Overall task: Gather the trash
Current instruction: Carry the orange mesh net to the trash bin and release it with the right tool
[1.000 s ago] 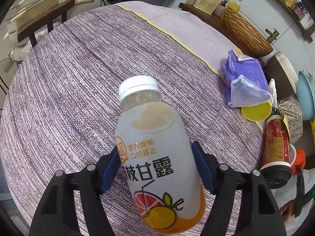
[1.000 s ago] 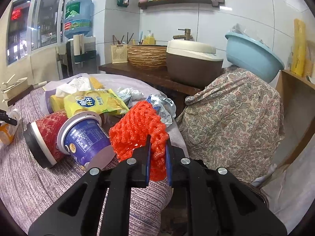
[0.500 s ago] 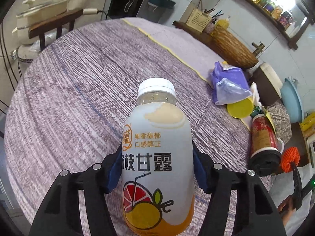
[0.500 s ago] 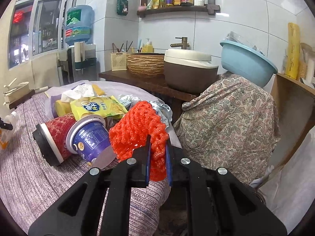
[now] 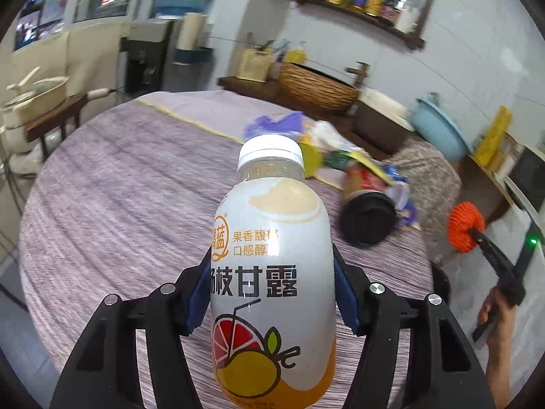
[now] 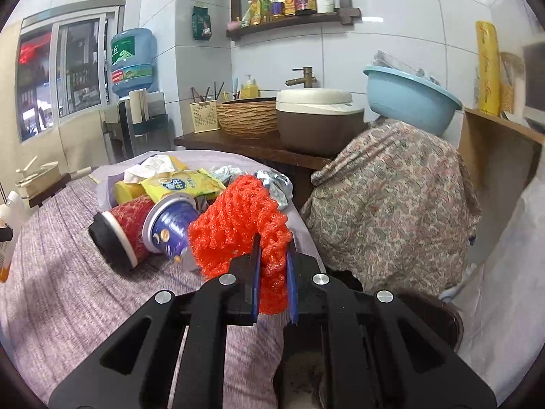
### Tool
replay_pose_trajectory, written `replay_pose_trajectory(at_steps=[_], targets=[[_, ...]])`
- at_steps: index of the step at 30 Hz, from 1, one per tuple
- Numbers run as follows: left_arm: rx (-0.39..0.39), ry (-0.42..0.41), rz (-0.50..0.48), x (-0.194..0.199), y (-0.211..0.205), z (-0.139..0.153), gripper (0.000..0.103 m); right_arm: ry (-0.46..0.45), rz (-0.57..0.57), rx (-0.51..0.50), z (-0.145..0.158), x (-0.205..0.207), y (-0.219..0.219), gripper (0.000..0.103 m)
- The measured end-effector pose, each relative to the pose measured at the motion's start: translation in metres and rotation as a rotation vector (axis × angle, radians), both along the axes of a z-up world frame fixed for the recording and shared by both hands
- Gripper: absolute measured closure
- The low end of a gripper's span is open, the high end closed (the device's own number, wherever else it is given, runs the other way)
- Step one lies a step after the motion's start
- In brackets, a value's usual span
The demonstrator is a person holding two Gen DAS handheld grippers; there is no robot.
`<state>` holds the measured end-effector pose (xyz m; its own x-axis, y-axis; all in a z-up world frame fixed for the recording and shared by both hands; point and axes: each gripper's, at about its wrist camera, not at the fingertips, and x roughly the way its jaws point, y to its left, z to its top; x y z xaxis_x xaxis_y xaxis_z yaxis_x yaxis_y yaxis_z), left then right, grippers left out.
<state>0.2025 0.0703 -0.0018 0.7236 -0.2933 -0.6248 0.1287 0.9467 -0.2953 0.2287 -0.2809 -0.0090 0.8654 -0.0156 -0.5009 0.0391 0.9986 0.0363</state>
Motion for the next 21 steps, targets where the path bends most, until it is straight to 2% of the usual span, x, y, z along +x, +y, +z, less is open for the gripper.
replay_pose_trajectory(at_steps=[3,6,11,14,21], targets=[[-0.017,-0.009,-0.09,-0.007,-0.035,0.0,0.042,0.019,-0.035,0.025,-0.006,-0.02,-0.014,0.09],[-0.01,-0.031,-0.19,-0.012,-0.079,0.0,0.042,0.055,-0.109,-0.011,-0.016,-0.038,-0.033,0.09],[-0.044,-0.023,-0.374,-0.011,-0.152,-0.004,0.042,0.167,-0.228,-0.002,-0.044,-0.055,-0.078,0.09],[-0.065,-0.007,-0.451,-0.011,-0.191,-0.009,0.042,0.266,-0.296,0.013,-0.078,-0.056,-0.107,0.09],[-0.057,0.016,-0.579,-0.015,-0.266,-0.022,0.042,0.456,-0.335,0.048,-0.151,-0.036,-0.142,0.09]])
